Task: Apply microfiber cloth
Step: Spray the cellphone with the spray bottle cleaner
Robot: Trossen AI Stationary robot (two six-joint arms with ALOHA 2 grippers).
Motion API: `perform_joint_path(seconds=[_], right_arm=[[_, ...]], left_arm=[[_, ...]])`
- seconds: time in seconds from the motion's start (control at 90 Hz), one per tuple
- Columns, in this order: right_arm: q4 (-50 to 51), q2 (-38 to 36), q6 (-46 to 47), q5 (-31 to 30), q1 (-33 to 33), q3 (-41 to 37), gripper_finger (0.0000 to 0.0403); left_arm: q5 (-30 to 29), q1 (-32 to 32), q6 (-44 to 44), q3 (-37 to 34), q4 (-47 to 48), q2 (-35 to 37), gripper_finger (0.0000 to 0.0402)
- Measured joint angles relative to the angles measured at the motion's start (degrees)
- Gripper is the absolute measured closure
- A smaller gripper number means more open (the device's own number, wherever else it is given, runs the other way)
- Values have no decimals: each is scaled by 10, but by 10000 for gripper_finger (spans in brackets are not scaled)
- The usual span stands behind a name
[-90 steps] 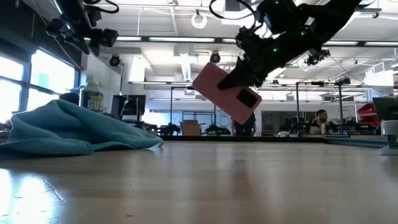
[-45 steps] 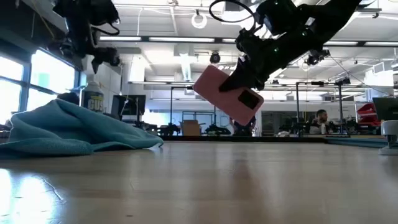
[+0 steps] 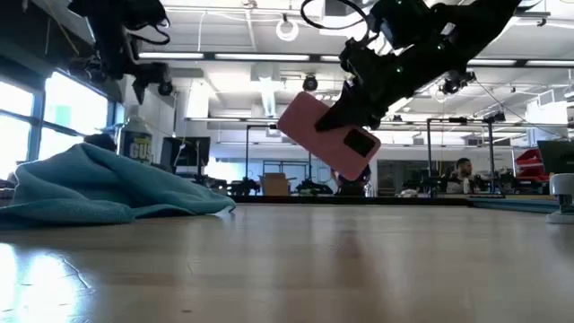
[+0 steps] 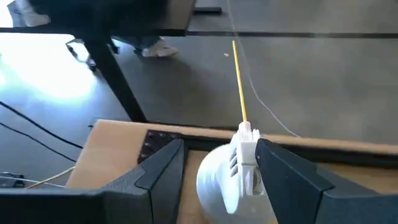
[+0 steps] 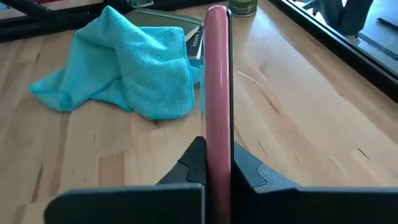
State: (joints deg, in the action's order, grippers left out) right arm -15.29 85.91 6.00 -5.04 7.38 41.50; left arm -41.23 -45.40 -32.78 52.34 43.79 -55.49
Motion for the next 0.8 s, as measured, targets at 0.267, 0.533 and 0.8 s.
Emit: perform_joint_path(seconds=[0.267,0.533,0.8], right_arm=[[-2,0,0,-2,0,0,403],[3,-1,15,-2,-1,0,403],[10,-1,15,-2,-3,1,403]], left_arm=[[-5,10,27,0,-5,15,216],[14,-5,109,1,-1,-10,215],[55,-9,155,1,25,11,215]])
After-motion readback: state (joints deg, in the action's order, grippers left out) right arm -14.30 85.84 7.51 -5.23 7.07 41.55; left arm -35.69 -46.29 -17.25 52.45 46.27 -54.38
